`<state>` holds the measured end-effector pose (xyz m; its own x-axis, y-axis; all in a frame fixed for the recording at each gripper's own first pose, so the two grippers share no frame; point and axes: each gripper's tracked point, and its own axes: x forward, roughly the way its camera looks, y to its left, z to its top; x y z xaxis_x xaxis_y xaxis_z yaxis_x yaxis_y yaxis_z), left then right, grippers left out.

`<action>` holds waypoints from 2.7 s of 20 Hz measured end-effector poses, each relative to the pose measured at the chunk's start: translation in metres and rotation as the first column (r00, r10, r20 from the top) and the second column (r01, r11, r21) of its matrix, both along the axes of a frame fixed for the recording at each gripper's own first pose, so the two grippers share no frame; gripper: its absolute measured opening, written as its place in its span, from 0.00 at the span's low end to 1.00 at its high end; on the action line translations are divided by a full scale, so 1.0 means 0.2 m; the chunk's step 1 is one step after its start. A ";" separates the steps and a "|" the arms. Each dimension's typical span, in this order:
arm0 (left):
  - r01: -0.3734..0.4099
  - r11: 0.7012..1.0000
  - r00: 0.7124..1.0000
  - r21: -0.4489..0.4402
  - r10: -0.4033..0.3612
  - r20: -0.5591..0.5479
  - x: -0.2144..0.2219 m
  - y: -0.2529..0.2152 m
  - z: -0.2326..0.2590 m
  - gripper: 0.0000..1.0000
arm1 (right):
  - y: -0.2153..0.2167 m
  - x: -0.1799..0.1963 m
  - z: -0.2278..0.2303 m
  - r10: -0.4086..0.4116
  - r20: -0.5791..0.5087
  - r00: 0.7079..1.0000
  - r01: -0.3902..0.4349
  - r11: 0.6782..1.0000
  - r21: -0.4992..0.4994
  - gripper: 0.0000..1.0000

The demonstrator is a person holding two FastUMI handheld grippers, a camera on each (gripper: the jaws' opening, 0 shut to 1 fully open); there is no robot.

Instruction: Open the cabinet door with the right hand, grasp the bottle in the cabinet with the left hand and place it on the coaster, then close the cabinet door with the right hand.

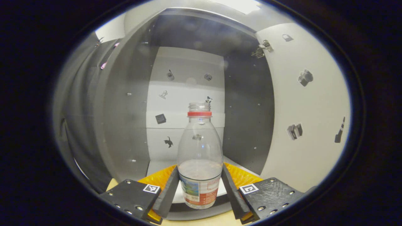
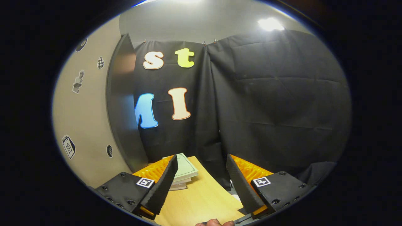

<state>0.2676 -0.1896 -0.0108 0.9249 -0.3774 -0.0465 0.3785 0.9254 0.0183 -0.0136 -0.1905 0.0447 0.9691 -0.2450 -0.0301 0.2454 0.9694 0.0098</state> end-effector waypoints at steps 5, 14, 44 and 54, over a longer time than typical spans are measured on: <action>-0.017 1.000 0.999 0.019 0.018 -0.036 -0.30 0.23 -0.21 0.76 | 0.05 -0.07 0.06 -0.001 0.033 0.999 0.001 1.000 0.023 0.98; -0.055 0.996 0.991 0.076 0.064 -0.114 -0.79 0.53 -0.80 0.75 | 0.06 -0.18 0.06 -0.044 0.038 0.998 0.042 0.998 0.040 0.98; -0.147 0.988 0.979 0.056 0.153 -0.133 -1.23 0.64 -1.77 0.77 | 0.33 -0.27 -0.04 0.042 -0.074 0.996 -0.042 0.999 -0.005 0.98; -0.144 0.982 0.970 0.122 0.164 -0.180 -1.28 0.68 -1.81 0.91 | 0.32 -0.24 -0.16 0.036 -0.109 0.993 -0.036 0.999 -0.002 0.98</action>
